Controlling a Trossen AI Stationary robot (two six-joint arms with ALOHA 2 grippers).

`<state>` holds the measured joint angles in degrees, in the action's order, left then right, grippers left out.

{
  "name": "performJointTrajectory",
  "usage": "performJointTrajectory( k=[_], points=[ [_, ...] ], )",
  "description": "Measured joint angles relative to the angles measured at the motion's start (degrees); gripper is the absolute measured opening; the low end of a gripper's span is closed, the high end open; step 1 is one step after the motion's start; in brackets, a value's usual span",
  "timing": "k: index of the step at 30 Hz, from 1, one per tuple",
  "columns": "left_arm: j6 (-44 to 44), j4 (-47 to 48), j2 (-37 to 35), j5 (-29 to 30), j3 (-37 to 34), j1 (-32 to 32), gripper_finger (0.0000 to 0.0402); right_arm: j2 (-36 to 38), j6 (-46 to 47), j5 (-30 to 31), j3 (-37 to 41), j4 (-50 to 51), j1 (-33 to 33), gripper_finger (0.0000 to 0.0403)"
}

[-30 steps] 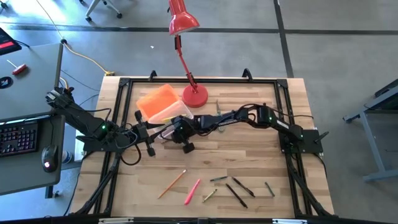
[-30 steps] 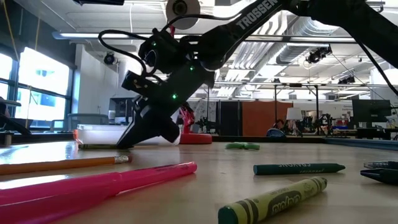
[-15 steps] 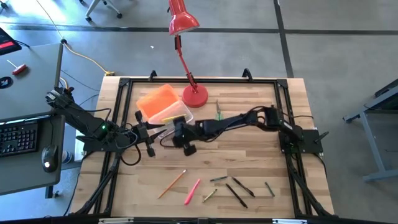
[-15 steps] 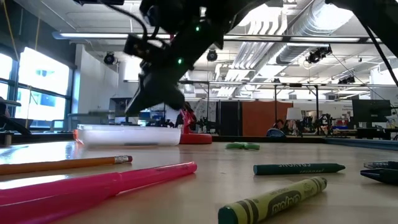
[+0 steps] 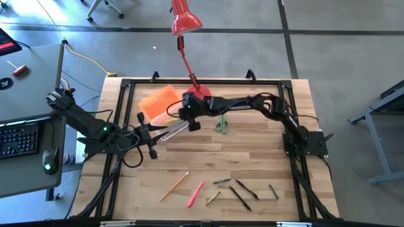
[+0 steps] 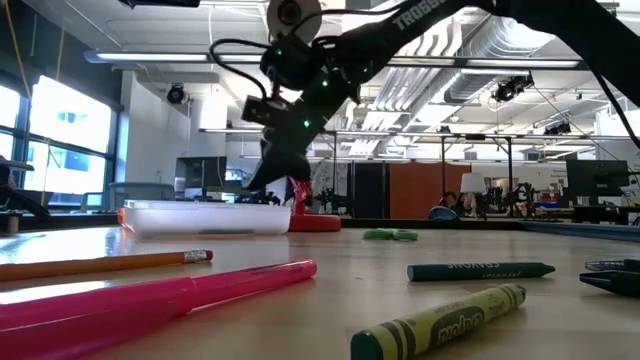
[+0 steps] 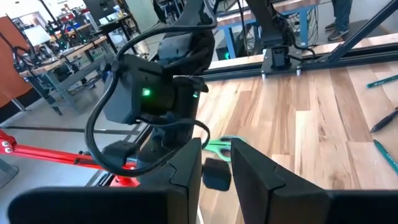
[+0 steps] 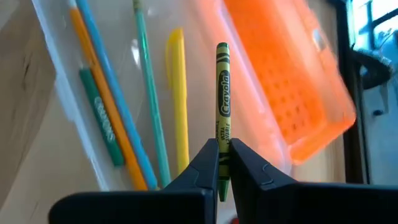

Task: Pick & place school supplies into a supply box
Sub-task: Put the top light green crayon into the orange supply box, then put the orange pencil into the orange supply box

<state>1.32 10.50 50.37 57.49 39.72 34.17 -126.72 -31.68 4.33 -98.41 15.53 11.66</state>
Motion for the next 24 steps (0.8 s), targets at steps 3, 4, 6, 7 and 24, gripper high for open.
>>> performJointTrajectory(
  k=[3,4,6,7,24],
  points=[
    [0.00,-0.02,0.02,0.00,0.00,0.00,0.0117,-0.91,-0.96,-1.55,-0.11,0.09,0.49,0.0012],
    [0.00,-0.02,0.02,0.03,0.00,0.00,0.0117,-1.22,-1.93,-1.81,-0.04,0.62,0.51,0.0015],
    [0.00,-0.01,0.02,0.04,0.00,-0.02,0.0117,-1.74,-4.07,-1.82,-0.04,-0.35,0.31,0.0025],
    [0.00,0.02,0.02,0.04,0.00,-0.02,0.0117,-1.77,-4.71,-1.63,-0.04,-0.15,0.15,0.0032],
    [0.00,0.10,0.02,-0.14,0.00,0.02,0.0117,-1.20,0.95,-5.04,-0.09,-3.69,-13.05,0.0069]
  ],
)
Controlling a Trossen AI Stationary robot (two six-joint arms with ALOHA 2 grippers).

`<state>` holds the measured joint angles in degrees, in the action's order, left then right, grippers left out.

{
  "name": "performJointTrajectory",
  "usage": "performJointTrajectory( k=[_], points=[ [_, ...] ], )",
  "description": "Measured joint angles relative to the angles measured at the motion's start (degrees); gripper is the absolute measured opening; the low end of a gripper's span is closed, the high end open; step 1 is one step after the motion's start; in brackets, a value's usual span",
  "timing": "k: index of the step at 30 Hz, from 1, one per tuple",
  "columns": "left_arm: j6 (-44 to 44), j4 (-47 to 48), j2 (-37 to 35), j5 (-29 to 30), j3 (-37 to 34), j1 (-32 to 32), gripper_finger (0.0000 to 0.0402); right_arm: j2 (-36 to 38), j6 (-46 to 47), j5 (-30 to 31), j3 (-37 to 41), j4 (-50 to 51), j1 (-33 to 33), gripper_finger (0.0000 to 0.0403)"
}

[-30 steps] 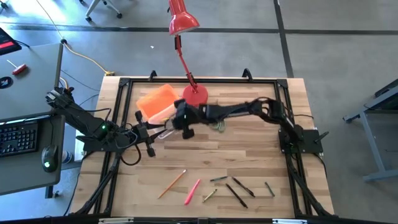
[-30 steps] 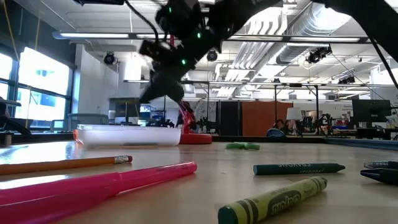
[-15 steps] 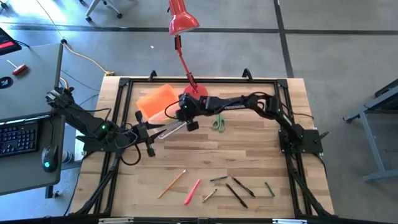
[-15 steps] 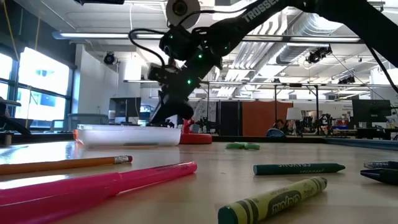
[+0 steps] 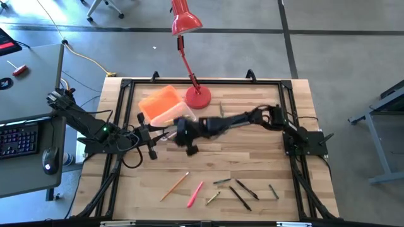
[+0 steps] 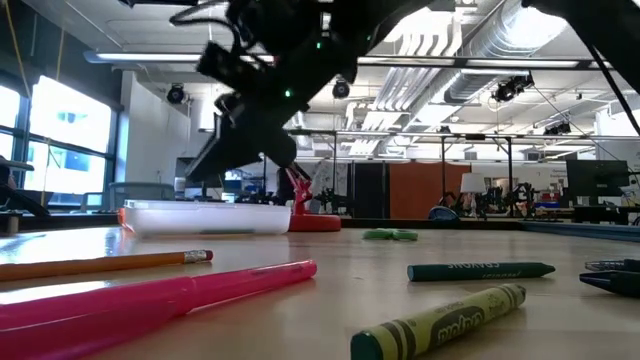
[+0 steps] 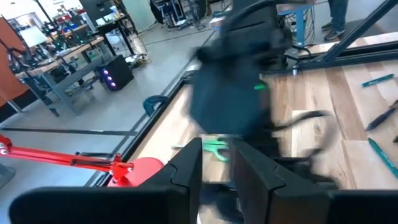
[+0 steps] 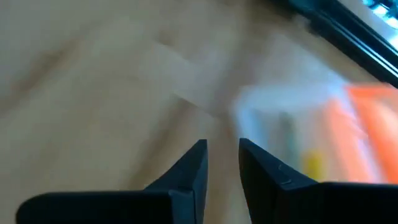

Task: Pick & place school supplies into a supply box
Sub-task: Put the orange pencil into the orange supply box

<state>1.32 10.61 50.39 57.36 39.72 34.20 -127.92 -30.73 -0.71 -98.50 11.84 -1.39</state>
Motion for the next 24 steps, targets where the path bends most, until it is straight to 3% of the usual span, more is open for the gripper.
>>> performJointTrajectory(
  k=[6,11,18,24],
  points=[
    [0.03,-0.72,0.07,-2.50,0.00,0.08,0.0117,0.02,7.28,-9.92,-0.04,0.76,-6.83,0.0056],
    [0.00,-2.36,-0.07,-0.72,-0.04,-0.11,0.0117,-0.98,9.07,-12.26,-0.07,-4.23,-11.60,0.0049],
    [2.23,-3.45,-0.04,-3.61,-0.04,-0.04,0.0117,-4.81,12.68,-10.67,0.09,-10.45,-15.84,0.0051],
    [3.89,-3.60,-0.03,-5.83,-0.04,-0.03,0.0117,-5.89,13.83,-2.90,-0.06,-9.84,-16.64,0.0043]
  ],
)
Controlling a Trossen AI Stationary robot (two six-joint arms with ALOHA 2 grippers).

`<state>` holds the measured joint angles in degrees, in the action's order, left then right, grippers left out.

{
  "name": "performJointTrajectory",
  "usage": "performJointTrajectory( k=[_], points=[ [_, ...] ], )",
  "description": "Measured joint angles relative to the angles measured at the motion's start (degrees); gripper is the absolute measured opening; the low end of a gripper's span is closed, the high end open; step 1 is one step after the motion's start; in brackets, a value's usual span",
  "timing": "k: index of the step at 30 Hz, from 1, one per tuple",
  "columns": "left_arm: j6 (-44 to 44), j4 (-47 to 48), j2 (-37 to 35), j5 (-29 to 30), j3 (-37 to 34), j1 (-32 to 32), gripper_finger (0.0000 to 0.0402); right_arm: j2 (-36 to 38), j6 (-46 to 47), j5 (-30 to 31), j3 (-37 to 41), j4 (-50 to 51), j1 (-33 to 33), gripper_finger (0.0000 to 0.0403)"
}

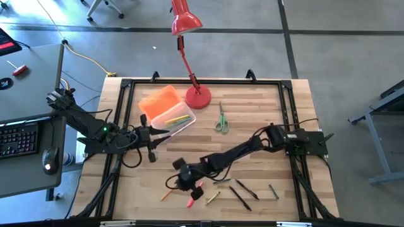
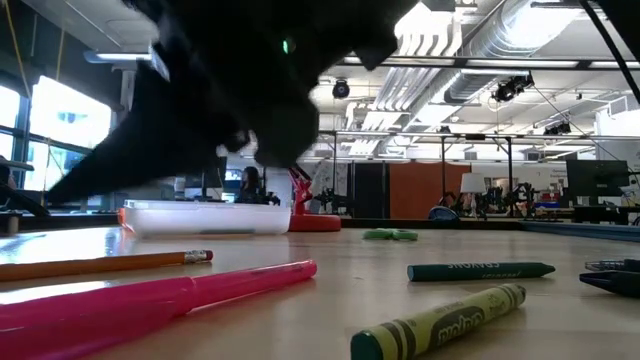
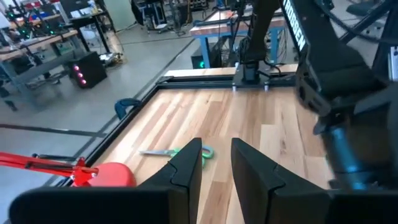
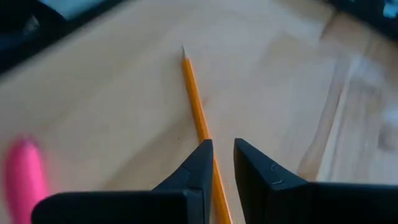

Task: Pick & place school supplies into a supply box
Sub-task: Put the orange pencil into the orange supply box

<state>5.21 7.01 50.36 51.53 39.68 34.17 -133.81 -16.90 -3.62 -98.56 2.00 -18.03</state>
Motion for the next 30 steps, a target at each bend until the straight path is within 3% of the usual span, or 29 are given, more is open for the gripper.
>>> performJointTrajectory(
  k=[5,11,19,24,30],
  points=[
    [0.50,-0.20,-0.85,-0.30,0.00,1.95,0.0117,-2.70,0.10,-0.88,0.04,-0.16,0.86,0.0040],
    [-2.43,-0.89,-2.57,5.80,0.02,5.17,0.0117,-3.95,0.29,-3.38,-0.02,-1.05,1.64,0.0040],
    [-2.56,-0.98,-3.33,6.28,0.02,5.60,0.0117,-4.53,0.25,-4.47,-0.07,-0.59,2.71,0.0043],
    [-2.58,-0.94,-3.32,6.22,0.02,5.62,0.0117,-6.84,0.08,-6.45,-0.18,-0.49,3.12,0.0010],
    [-2.60,-0.94,-3.41,6.23,0.02,5.62,0.0117,-4.60,-4.45,-2.97,-0.10,1.10,3.30,0.0010]
  ],
)
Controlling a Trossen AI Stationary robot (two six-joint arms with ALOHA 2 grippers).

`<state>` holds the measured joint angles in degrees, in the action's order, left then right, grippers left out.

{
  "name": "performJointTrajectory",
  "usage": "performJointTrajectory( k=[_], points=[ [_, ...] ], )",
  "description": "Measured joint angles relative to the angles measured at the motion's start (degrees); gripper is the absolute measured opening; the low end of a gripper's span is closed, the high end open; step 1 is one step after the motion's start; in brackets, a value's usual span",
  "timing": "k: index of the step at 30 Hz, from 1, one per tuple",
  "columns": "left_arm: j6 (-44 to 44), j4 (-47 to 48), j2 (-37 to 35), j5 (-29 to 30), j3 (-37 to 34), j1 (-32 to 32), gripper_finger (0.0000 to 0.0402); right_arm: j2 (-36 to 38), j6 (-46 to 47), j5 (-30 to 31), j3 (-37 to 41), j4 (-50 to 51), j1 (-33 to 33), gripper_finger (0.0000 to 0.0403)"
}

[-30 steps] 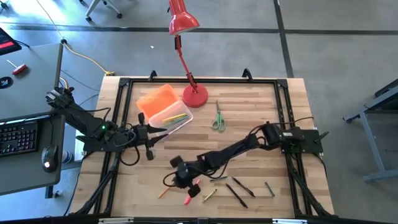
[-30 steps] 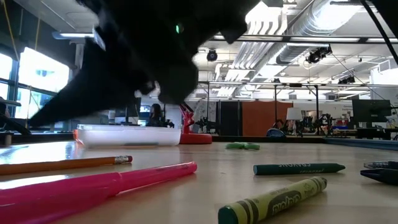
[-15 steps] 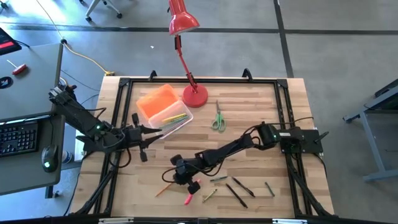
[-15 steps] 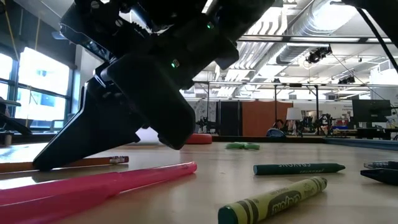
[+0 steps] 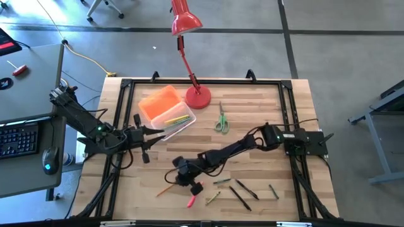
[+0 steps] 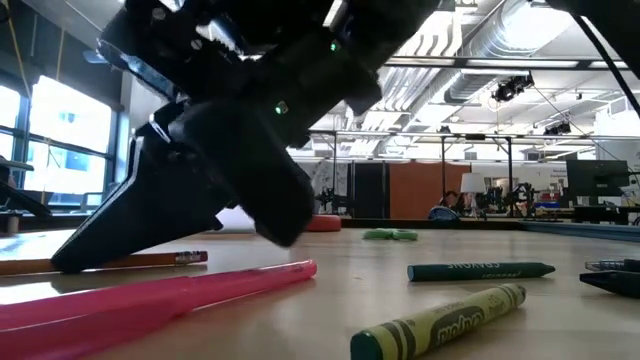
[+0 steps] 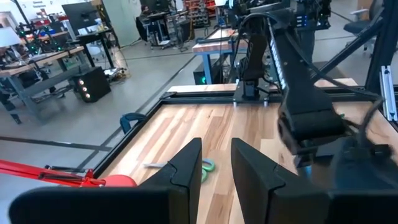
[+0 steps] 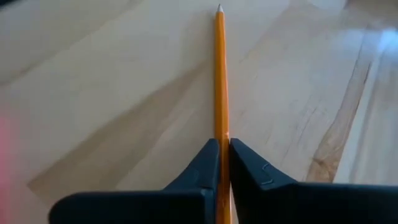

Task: Pick & place school supplies into a supply box
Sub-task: Put the orange pencil into the orange supply box

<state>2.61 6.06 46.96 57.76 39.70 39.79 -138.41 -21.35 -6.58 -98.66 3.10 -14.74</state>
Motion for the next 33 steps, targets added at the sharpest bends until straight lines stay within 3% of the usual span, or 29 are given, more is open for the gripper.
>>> performJointTrajectory(
  k=[9,18,23,28,33],
  points=[
    [0.20,-0.41,-2.16,0.17,-0.01,0.00,0.0117,10.10,-12.35,7.85,0.10,7.14,7.40,0.0005],
    [-2.29,-0.37,-3.22,2.38,-0.07,0.00,0.0117,11.41,-19.89,7.80,0.24,10.89,22.78,0.0003],
    [-3.98,-0.37,-3.26,3.12,-0.07,0.00,0.0117,11.45,-20.47,6.33,0.22,7.07,28.45,0.0004],
    [-4.07,-0.44,-3.30,3.44,-0.07,0.00,0.0117,10.30,-21.17,2.77,0.22,6.98,31.95,0.0002],
    [-4.07,-0.66,-3.34,3.45,-0.04,0.00,0.0117,10.01,-25.84,2.16,0.20,6.46,30.84,0.0003]
  ],
)
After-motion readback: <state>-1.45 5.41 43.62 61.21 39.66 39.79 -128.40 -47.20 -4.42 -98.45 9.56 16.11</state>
